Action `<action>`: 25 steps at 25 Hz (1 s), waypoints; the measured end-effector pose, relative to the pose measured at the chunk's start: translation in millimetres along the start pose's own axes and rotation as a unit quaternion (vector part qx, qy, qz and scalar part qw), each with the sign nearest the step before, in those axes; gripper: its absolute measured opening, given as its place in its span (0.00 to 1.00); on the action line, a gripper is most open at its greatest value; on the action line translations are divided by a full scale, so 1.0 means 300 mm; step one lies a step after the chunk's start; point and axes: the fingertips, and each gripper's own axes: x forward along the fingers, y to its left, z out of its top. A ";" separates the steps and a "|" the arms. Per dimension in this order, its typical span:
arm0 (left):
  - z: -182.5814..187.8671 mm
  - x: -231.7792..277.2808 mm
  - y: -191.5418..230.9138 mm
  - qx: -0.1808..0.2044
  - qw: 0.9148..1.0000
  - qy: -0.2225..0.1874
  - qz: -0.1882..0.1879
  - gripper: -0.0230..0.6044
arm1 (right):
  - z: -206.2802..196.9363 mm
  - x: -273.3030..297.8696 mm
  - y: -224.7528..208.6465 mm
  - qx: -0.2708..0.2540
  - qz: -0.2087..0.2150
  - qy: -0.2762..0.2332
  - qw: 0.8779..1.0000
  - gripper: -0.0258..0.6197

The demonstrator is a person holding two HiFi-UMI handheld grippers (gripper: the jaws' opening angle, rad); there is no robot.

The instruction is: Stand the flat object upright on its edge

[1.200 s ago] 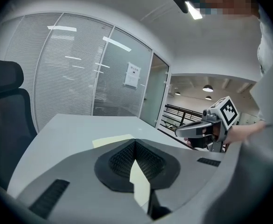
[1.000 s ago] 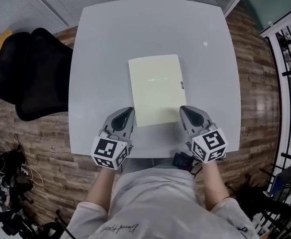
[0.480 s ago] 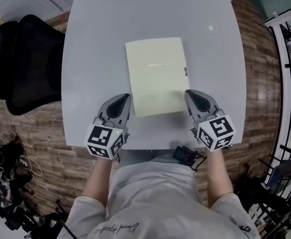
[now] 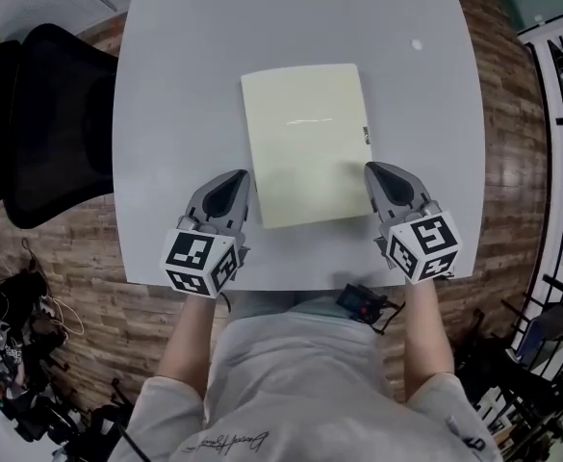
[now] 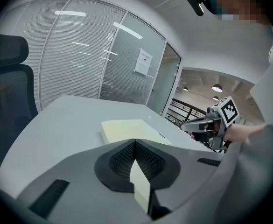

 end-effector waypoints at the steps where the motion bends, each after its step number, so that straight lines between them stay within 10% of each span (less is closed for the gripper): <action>1: -0.009 0.007 0.003 -0.003 1.000 0.005 -0.002 0.05 | -0.005 0.006 -0.004 -0.001 0.000 0.004 1.000 0.08; 15: -0.096 0.098 0.047 -0.038 0.998 0.053 -0.018 0.06 | -0.082 0.083 -0.088 0.001 -0.017 0.061 0.998 0.08; 25: -0.151 0.126 0.051 -0.079 0.992 0.083 -0.045 0.25 | -0.128 0.109 -0.138 0.022 -0.021 0.088 0.996 0.24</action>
